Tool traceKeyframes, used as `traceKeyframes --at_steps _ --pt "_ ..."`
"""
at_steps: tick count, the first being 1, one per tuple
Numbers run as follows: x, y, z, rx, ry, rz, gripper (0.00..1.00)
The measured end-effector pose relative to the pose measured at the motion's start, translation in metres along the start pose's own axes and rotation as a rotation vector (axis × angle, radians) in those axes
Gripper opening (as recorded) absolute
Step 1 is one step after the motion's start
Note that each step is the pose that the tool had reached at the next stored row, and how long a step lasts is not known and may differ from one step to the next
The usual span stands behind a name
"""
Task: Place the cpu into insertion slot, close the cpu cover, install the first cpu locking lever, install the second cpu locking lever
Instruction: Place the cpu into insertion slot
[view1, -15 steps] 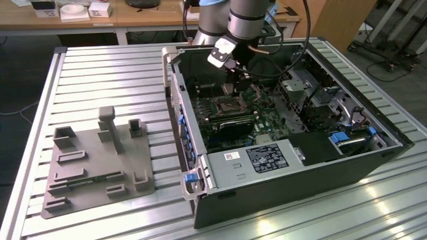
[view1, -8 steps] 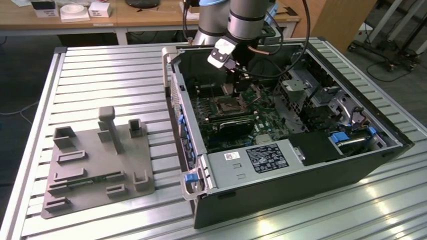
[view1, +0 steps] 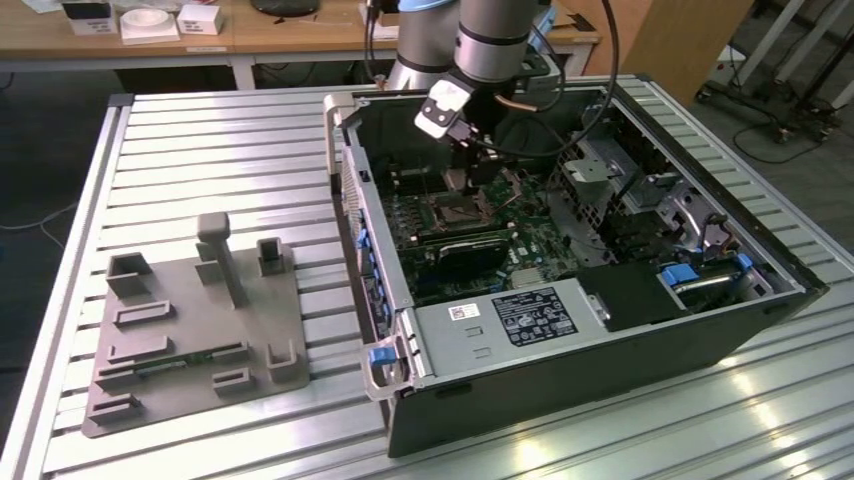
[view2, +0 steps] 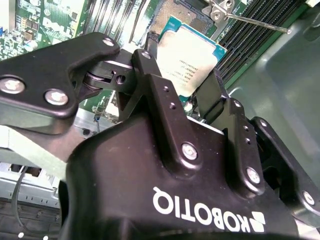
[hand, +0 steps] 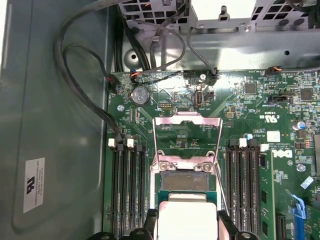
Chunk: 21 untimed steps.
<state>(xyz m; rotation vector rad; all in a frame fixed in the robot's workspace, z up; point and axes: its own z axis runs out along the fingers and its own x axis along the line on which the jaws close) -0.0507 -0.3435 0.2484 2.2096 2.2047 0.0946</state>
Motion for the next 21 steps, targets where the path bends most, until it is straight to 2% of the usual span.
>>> traceKeyframes --at_steps 15,21 --pt "0.0011 -0.0015 0.0271 0.0002 -0.0025 -0.007 0.54" --pt "0.001 -0.0018 0.0312 0.0004 -0.0027 -0.008 0.54"
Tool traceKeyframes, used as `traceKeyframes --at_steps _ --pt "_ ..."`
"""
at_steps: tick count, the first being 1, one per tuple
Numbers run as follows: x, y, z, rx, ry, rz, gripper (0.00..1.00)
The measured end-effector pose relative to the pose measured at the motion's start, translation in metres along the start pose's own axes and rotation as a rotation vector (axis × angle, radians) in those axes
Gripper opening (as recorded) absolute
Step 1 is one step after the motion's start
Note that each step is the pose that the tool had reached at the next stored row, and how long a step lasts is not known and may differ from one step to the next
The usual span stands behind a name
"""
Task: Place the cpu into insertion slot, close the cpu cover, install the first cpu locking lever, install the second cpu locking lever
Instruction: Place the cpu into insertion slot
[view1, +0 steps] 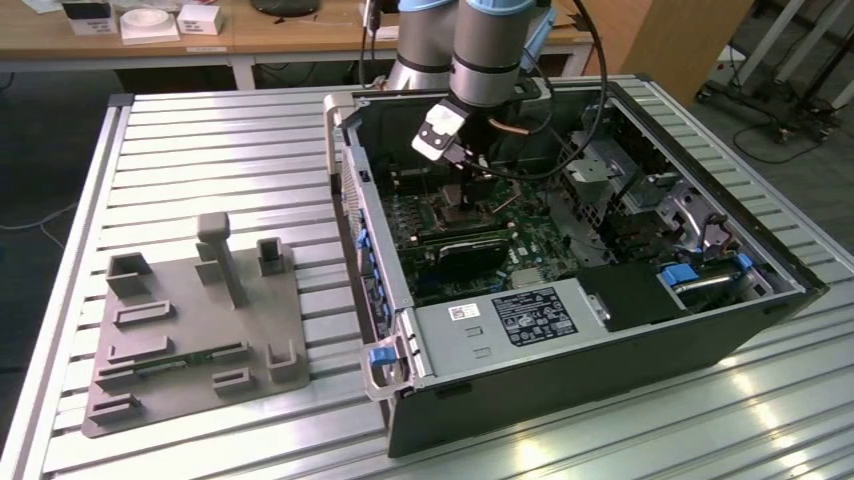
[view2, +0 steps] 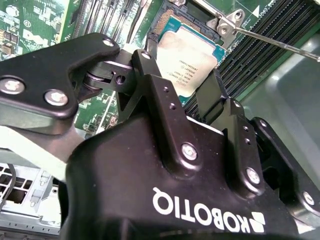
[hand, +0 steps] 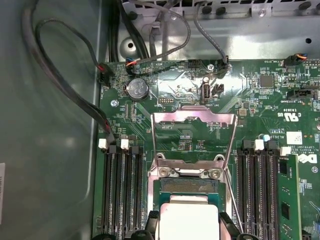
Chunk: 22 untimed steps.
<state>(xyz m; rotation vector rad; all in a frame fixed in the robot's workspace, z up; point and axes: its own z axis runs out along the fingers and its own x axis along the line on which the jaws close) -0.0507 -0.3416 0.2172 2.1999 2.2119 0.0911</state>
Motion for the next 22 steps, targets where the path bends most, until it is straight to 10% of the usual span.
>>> traceKeyframes --at_steps 22 --pt "0.0 -0.0002 0.0046 -0.0001 0.0002 0.0 0.54"
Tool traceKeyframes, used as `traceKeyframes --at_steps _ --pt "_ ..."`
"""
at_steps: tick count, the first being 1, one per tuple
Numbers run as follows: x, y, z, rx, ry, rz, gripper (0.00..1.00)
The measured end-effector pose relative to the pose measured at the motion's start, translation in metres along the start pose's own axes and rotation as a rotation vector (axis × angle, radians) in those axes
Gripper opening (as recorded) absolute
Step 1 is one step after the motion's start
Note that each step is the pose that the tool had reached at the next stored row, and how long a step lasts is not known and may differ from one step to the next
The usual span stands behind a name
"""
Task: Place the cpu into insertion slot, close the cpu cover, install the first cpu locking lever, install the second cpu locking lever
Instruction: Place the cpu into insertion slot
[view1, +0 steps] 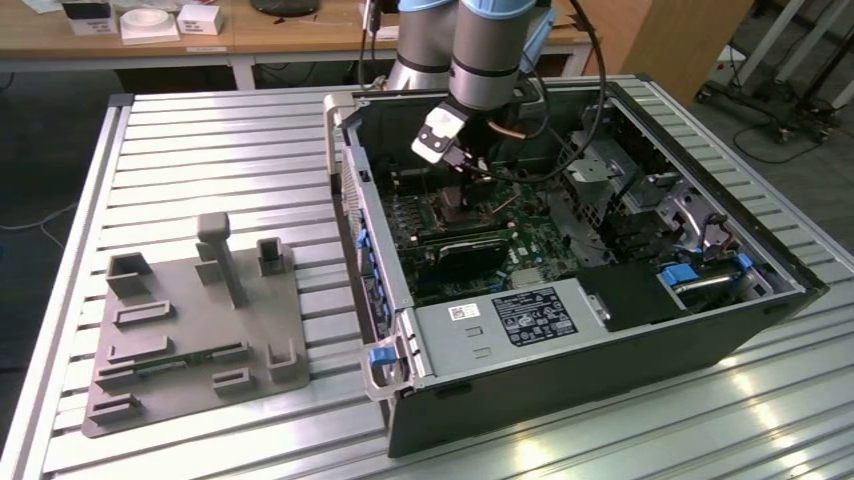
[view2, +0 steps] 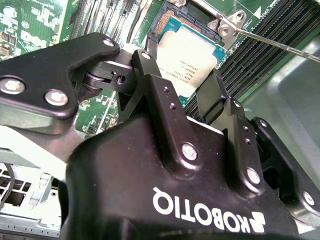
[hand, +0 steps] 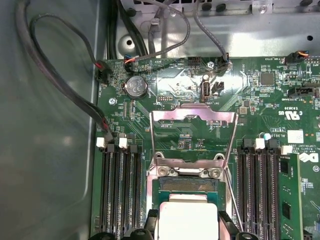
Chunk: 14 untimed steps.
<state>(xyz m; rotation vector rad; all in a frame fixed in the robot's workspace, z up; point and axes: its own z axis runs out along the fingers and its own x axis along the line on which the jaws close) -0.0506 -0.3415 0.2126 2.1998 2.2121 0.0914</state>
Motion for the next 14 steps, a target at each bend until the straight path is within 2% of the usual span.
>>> traceKeyframes --at_steps 5,14 --pt "-0.0002 0.0004 0.0053 -0.0001 -0.0004 0.001 0.54" --pt "-0.0003 0.0022 0.0101 0.0001 -0.0008 0.006 0.54"
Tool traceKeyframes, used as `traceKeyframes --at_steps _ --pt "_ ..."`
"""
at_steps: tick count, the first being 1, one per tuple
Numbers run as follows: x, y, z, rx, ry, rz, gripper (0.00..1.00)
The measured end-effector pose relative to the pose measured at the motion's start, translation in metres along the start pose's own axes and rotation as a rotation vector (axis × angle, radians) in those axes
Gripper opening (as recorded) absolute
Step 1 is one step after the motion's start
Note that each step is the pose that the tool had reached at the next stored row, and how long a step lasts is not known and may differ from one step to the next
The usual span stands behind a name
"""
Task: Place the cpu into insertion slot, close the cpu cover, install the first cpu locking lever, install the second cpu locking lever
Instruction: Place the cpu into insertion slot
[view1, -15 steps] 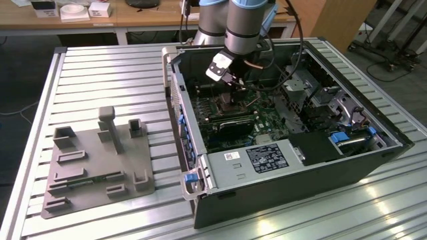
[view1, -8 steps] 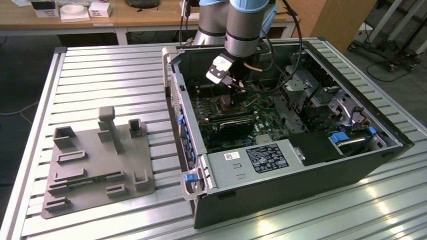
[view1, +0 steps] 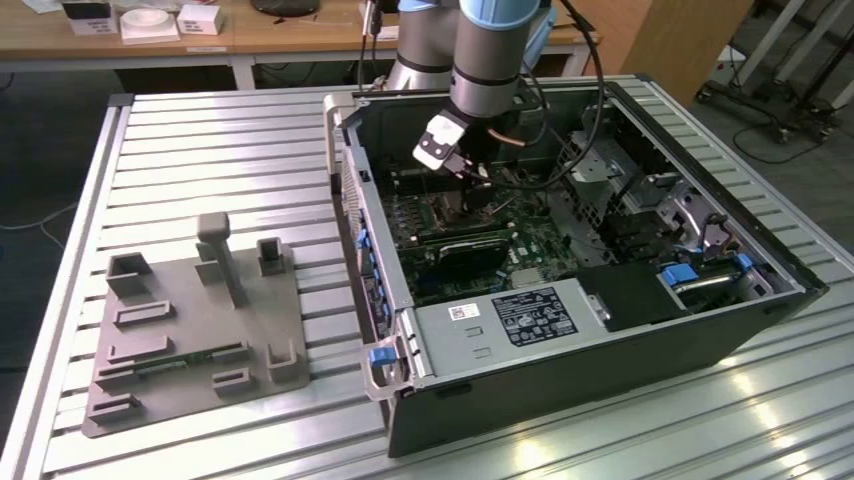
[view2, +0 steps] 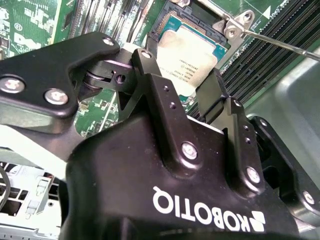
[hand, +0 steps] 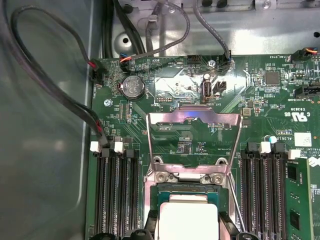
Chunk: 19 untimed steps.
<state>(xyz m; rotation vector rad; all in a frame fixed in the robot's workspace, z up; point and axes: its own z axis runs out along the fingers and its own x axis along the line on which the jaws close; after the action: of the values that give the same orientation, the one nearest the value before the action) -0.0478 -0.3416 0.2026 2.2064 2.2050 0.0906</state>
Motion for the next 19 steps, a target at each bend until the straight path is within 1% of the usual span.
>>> traceKeyframes --at_steps 11,19 --pt "-0.0001 0.0001 0.0055 0.0024 -0.0002 0.002 0.54" --pt "-0.0015 0.0009 0.0052 0.0028 -0.0003 0.003 0.54"
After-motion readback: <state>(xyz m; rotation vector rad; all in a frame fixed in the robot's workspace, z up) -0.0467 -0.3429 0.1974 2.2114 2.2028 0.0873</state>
